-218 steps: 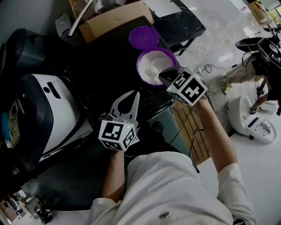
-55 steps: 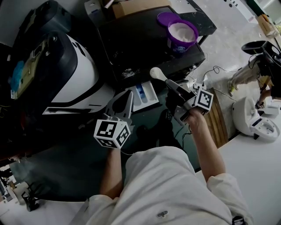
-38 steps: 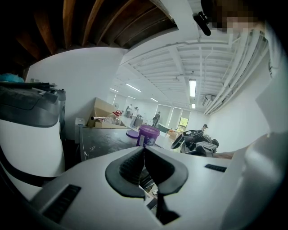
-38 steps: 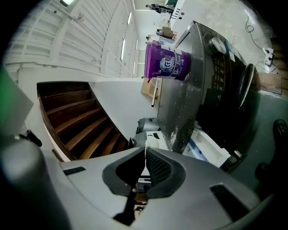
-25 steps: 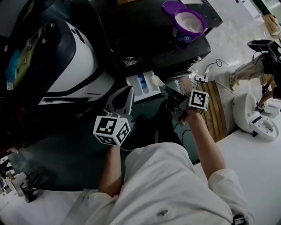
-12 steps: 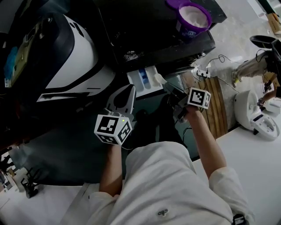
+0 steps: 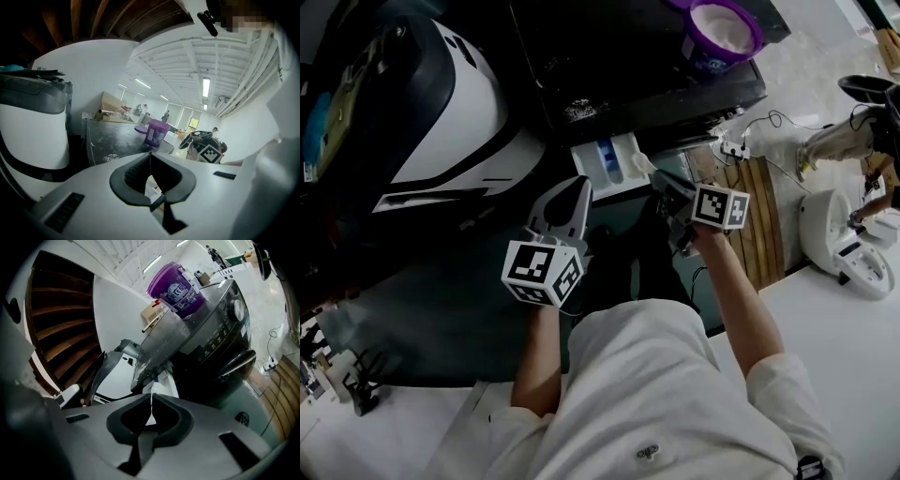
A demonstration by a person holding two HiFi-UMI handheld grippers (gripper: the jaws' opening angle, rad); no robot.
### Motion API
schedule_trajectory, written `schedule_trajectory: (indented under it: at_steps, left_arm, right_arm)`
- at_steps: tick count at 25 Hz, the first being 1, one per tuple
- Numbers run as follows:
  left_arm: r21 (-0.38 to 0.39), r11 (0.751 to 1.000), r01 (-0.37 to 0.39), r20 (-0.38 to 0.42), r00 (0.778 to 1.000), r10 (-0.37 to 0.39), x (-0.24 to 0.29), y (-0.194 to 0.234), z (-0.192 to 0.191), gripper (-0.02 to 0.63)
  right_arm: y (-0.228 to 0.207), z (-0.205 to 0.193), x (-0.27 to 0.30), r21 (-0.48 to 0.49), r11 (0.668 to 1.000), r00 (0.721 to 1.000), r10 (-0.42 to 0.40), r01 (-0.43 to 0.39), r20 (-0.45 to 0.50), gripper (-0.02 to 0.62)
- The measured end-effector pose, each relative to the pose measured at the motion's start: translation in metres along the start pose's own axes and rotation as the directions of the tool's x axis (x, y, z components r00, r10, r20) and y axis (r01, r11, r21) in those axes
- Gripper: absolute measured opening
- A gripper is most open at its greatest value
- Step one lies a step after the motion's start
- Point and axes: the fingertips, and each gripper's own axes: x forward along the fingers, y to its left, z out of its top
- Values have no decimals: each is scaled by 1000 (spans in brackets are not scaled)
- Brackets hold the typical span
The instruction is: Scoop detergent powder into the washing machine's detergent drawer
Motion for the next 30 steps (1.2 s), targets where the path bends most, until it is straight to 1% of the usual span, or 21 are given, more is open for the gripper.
schedule_trajectory:
  at_steps: [5,8,12,15,18,22,24,28,30]
  left_arm:
    - [-5,1000,2,-1,1000,-2,3,1,0,20]
    - [-6,1000,-2,-2,1000,2,4,2,-1,20]
    - [-11,1000,-10,-1,1000,10,2,5,-2,20]
    - [-13,1000,-14,-1,1000,14,2,7,-2,20]
    - [-16,1000,-16,0,1000,16,1,9,-2,20]
    - [-18,1000,-17,1,1000,17,1,9,-1,20]
    - [-18,1000,-16,1,1000,16,1,9,-1,20]
    - [-19,1000,-16,0,1000,16,0,10,-2,20]
    - [-20,1000,-17,0,1000,17,-1,10,-2,20]
  right_arm:
    - [-2,-5,7,-128,991,997,-57,50,-51,12]
    - [-10,-10,9,-204,975,991,-102,83,-84,12]
    - [-11,-14,12,-284,954,985,-134,99,-108,12]
    - [-11,-14,14,-359,927,980,-164,113,-115,12]
    - [-10,-15,16,-436,891,973,-195,124,-121,12]
    - [-8,-15,18,-513,848,967,-224,131,-123,12]
    - [-7,-15,19,-541,830,964,-237,135,-122,12]
    - [-9,-17,19,-561,816,960,-251,141,-123,12]
    - [-10,-17,20,-586,797,957,-263,147,-119,12]
